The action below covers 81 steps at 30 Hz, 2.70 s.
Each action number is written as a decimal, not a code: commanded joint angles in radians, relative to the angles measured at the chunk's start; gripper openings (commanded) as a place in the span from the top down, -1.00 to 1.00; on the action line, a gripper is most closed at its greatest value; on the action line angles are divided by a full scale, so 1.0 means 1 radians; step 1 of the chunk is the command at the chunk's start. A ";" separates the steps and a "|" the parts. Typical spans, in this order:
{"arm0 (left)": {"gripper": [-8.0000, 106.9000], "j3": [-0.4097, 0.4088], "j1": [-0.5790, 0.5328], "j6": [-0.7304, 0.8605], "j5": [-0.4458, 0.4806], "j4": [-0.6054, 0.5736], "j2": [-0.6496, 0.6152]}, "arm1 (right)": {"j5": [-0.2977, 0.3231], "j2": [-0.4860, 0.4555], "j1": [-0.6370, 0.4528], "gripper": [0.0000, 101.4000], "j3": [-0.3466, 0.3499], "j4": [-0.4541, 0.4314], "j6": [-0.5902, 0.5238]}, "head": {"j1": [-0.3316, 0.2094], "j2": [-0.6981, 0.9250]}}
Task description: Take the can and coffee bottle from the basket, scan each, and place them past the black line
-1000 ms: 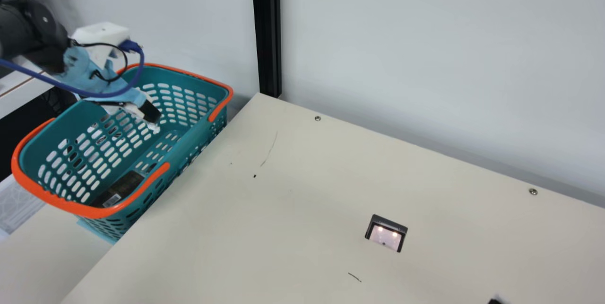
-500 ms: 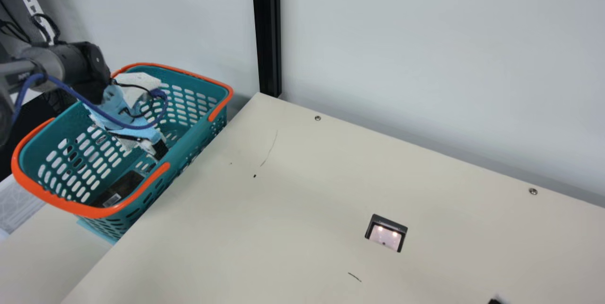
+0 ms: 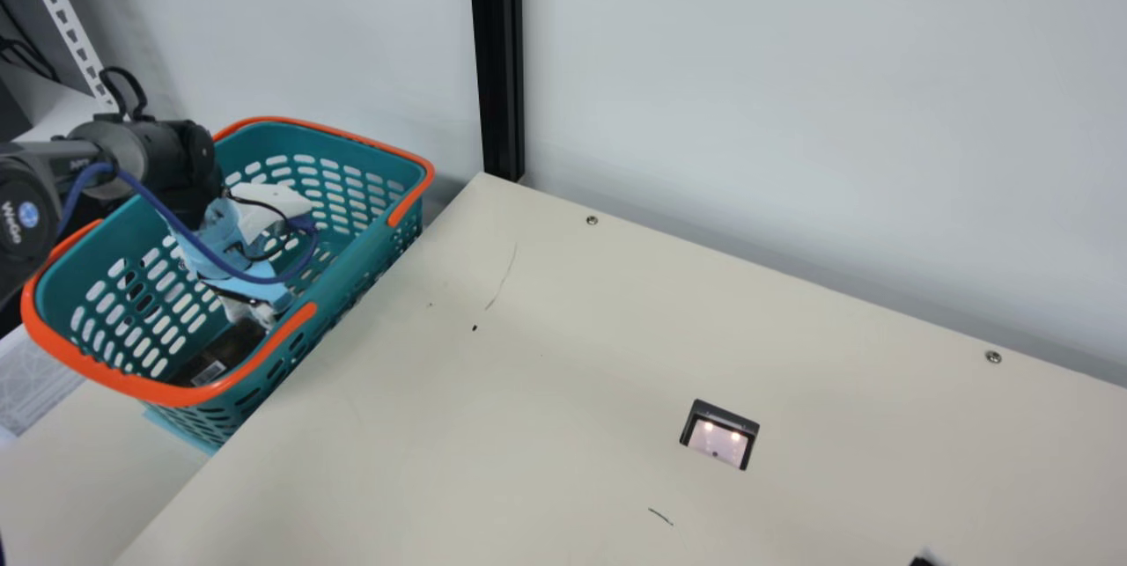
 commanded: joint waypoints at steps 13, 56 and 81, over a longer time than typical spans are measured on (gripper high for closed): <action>0.68 0.092 0.033 0.047 -0.085 -0.065 0.003 | 0.000 0.000 0.000 -1.00 0.000 0.000 0.000 | -0.014 0.017; 0.68 0.294 -0.116 -0.175 -0.164 -1.051 -0.933 | 0.000 0.000 0.000 -1.00 0.000 0.000 0.000 | -0.014 0.017; 0.68 0.423 -0.607 -0.542 -0.308 -1.152 -1.054 | 0.000 0.000 0.000 -1.00 0.000 0.000 0.000 | 0.004 -0.433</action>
